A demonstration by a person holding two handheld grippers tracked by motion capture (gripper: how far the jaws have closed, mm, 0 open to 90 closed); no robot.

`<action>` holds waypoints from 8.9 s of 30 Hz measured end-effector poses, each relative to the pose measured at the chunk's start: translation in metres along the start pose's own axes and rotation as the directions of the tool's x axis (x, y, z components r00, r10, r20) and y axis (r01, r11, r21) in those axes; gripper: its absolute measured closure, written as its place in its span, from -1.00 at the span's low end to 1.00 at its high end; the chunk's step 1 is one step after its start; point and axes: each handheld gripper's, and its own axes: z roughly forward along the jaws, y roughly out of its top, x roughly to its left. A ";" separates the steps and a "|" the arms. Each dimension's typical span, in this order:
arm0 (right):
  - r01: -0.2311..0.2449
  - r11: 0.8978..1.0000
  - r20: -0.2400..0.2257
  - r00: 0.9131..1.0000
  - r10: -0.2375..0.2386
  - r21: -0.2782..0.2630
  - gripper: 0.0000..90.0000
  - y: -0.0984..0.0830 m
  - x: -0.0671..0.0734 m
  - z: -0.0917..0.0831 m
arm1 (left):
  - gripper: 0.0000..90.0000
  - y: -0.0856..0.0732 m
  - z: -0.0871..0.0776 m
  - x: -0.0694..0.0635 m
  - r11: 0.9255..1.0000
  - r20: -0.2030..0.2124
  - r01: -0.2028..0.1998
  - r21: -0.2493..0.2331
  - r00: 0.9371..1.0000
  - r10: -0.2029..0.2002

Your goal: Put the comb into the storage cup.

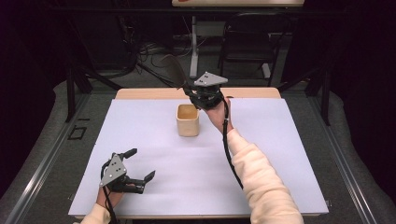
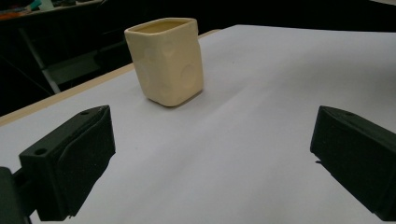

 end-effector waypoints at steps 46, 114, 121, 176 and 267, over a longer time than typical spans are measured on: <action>-0.014 1.000 -0.059 0.998 0.013 -0.016 0.61 -0.014 0.014 0.030 | -1.00 0.000 0.000 -0.001 1.000 0.002 -0.002 -0.006 1.000 0.002; -0.021 0.992 -0.076 0.997 0.031 0.127 0.61 -0.045 0.010 0.051 | -1.00 0.000 0.000 0.000 1.000 -0.006 -0.005 0.003 1.000 0.005; -0.027 0.990 -0.076 0.996 0.037 0.140 0.61 -0.047 0.009 0.051 | -1.00 0.000 -0.001 0.000 1.000 -0.007 -0.004 0.002 1.000 0.004; -0.058 0.964 -0.124 0.988 0.092 0.259 -0.78 -0.049 -0.001 0.007 | -1.00 0.000 0.004 -0.001 1.000 -0.013 -0.003 0.007 1.000 0.003; -0.088 0.957 0.034 0.996 0.082 0.277 -1.00 -0.184 0.013 -0.213 | -1.00 -0.001 0.003 -0.002 1.000 -0.011 -0.003 0.019 1.000 0.003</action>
